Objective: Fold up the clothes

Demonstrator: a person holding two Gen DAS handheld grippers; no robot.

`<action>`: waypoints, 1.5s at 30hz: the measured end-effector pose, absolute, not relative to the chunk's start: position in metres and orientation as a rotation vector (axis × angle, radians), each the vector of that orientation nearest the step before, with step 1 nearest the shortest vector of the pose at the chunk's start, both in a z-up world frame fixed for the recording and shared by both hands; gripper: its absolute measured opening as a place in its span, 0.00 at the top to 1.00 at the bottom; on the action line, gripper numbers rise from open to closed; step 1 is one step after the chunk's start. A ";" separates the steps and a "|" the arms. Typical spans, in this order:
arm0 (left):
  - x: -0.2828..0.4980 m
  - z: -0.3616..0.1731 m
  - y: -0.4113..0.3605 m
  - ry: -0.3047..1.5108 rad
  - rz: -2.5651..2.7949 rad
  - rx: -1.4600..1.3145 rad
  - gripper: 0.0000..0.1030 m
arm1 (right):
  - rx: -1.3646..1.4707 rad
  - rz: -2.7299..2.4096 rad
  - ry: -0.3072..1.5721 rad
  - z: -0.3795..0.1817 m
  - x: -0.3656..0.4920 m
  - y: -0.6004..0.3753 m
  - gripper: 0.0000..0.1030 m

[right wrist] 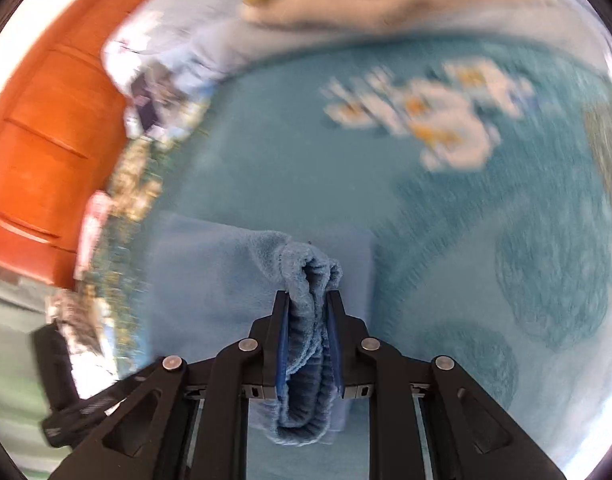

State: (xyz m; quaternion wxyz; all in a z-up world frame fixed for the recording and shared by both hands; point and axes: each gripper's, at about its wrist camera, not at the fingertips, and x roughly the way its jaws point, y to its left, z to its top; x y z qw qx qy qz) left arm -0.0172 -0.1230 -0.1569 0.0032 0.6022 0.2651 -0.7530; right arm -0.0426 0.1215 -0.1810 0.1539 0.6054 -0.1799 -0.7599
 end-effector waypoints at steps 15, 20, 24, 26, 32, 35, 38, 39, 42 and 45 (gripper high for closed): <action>-0.025 -0.106 -0.128 0.850 -2.555 1.763 0.36 | 1.627 -2.315 -0.497 -0.135 -0.030 0.134 0.73; -0.062 -0.107 -0.109 0.759 -2.675 1.841 0.36 | 1.572 -2.193 -0.411 -0.129 -0.026 0.097 0.69; -0.064 -0.126 -0.101 0.671 -2.657 1.913 0.36 | 1.618 -2.151 -0.324 -0.143 -0.029 0.077 0.67; -0.062 -0.134 -0.108 0.699 -2.623 1.936 0.36 | 1.653 -2.169 -0.326 -0.152 -0.031 0.083 0.67; -0.065 -0.153 -0.101 0.641 -2.598 1.986 0.36 | 1.693 -2.142 -0.411 -0.172 -0.034 0.093 0.67; -0.064 -0.148 -0.101 0.635 -2.596 1.997 0.36 | 1.706 -2.140 -0.408 -0.174 -0.036 0.092 0.67; -0.061 -0.134 -0.113 0.735 -2.617 1.964 0.36 | 1.667 -2.147 -0.401 -0.162 -0.033 0.096 0.67; -0.060 -0.130 -0.119 0.754 -2.621 1.942 0.36 | 1.640 -2.163 -0.388 -0.155 -0.032 0.098 0.67; -0.064 -0.127 -0.136 0.798 -2.594 1.891 0.35 | 1.593 -2.214 -0.372 -0.142 -0.027 0.110 0.51; -0.071 -0.140 -0.150 0.860 -2.517 1.889 0.33 | 1.600 -2.229 -0.453 -0.147 -0.023 0.132 0.38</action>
